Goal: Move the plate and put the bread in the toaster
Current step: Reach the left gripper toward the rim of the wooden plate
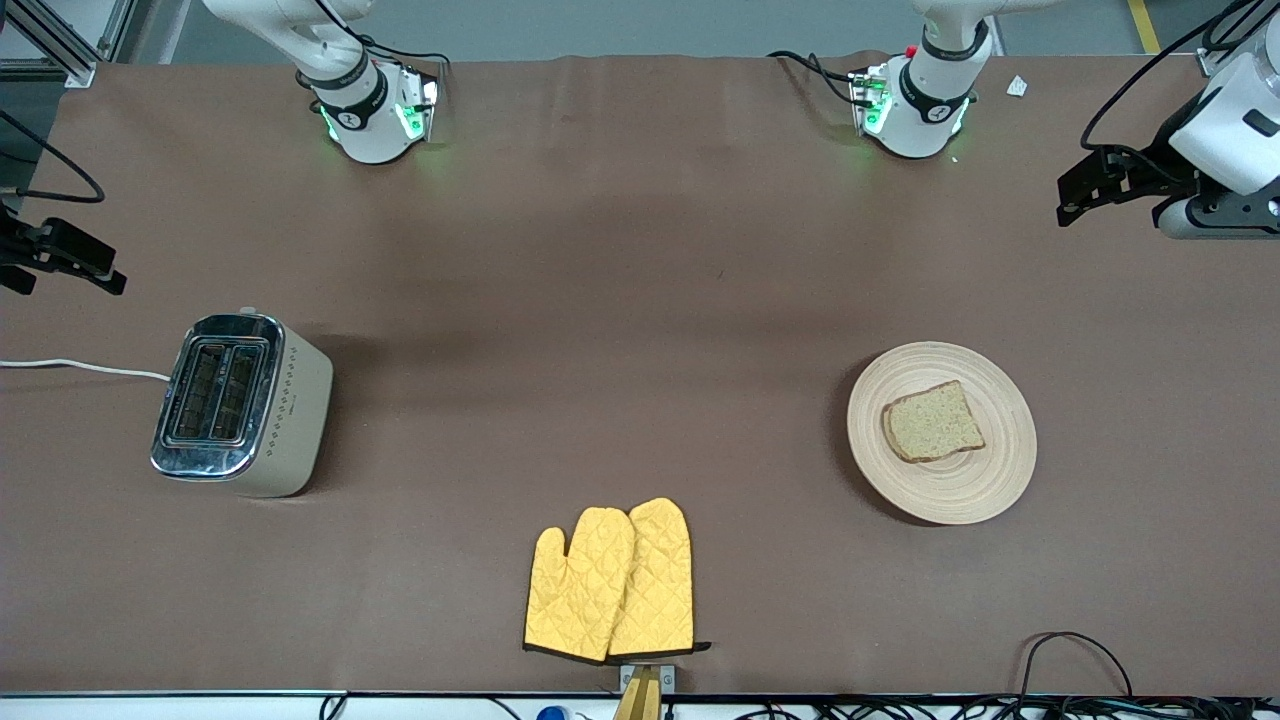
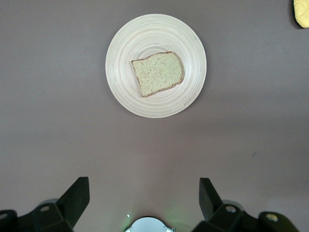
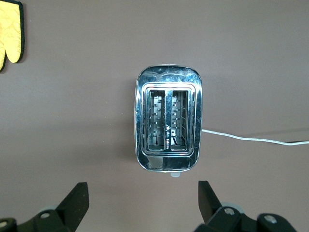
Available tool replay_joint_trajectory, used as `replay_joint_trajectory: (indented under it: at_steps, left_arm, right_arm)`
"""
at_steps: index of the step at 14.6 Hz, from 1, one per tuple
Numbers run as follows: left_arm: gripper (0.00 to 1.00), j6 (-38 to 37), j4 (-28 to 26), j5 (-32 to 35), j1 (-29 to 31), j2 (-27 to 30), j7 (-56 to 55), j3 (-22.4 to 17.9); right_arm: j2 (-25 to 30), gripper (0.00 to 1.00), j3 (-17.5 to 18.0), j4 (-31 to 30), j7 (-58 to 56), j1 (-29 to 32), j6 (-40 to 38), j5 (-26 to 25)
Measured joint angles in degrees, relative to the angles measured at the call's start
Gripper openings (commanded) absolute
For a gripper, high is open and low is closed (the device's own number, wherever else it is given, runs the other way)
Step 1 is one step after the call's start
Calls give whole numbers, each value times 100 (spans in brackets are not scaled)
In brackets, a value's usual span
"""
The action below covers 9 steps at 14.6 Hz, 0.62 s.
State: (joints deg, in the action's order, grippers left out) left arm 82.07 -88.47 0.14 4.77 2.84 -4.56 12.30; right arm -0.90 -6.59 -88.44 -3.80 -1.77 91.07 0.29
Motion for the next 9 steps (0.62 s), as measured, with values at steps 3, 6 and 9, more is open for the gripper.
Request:
replay_joint_trajectory:
  at_steps: [3,6,9]
  left_arm:
    - [100,0,2,0,33,-1,0,-2]
    - [100,0,17,0,166,-47,0,-5]
    - [100,23,130,-111,496,-423,50,-10]
  right_arm:
    - [0,100,0,-1,0,0,4,0]
    - [0,100,0,-2,0,0,6,0]
    - [0,100,0,-6,0,0,11,0]
